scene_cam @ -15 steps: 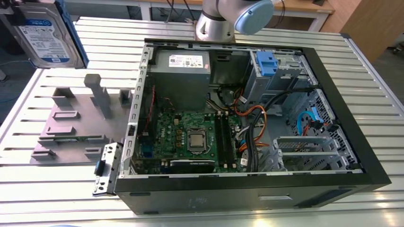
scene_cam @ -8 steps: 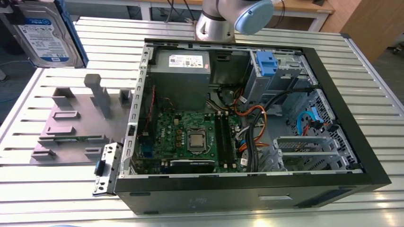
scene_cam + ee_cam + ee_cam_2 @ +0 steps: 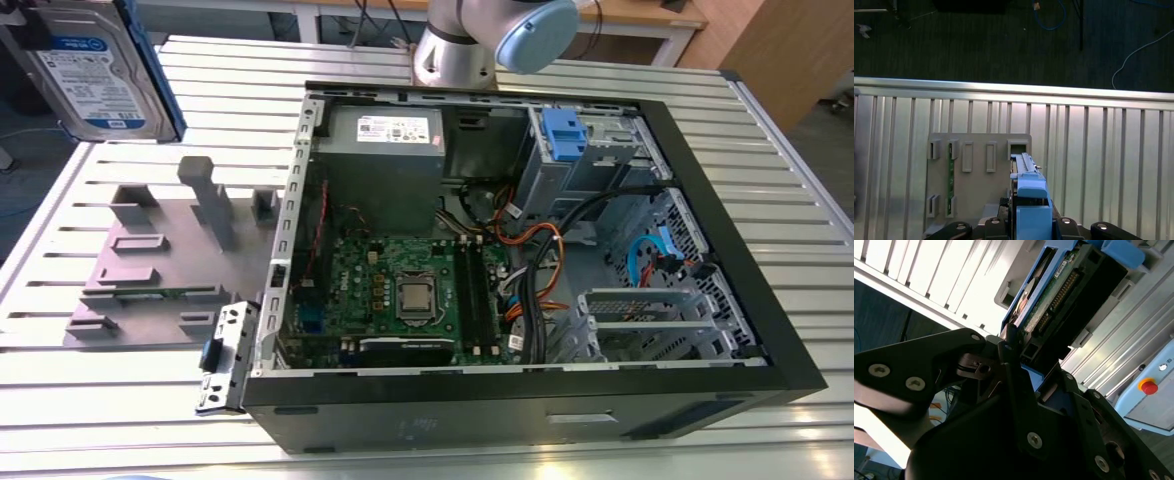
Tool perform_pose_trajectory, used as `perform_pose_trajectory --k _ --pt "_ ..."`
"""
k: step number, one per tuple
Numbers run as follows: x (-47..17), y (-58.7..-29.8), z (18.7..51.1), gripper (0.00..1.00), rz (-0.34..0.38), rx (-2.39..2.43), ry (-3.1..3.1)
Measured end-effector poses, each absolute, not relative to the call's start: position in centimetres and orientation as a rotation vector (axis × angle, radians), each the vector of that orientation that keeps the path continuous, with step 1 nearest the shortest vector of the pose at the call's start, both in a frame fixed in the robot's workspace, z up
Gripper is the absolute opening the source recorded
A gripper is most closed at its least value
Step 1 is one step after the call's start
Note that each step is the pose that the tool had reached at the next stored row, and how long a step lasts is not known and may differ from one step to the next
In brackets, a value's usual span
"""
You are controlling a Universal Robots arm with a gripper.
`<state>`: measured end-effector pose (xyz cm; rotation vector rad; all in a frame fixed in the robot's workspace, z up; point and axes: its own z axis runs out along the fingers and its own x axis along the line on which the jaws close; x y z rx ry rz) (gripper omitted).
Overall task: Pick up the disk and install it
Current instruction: 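Pick up the disk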
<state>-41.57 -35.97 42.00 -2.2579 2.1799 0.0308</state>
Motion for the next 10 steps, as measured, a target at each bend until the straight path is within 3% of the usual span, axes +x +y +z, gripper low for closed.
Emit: perform_pose_trajectory --k 10 --pt "-41.57 -35.97 42.27 0.36 0.031 -2.258 2.18"
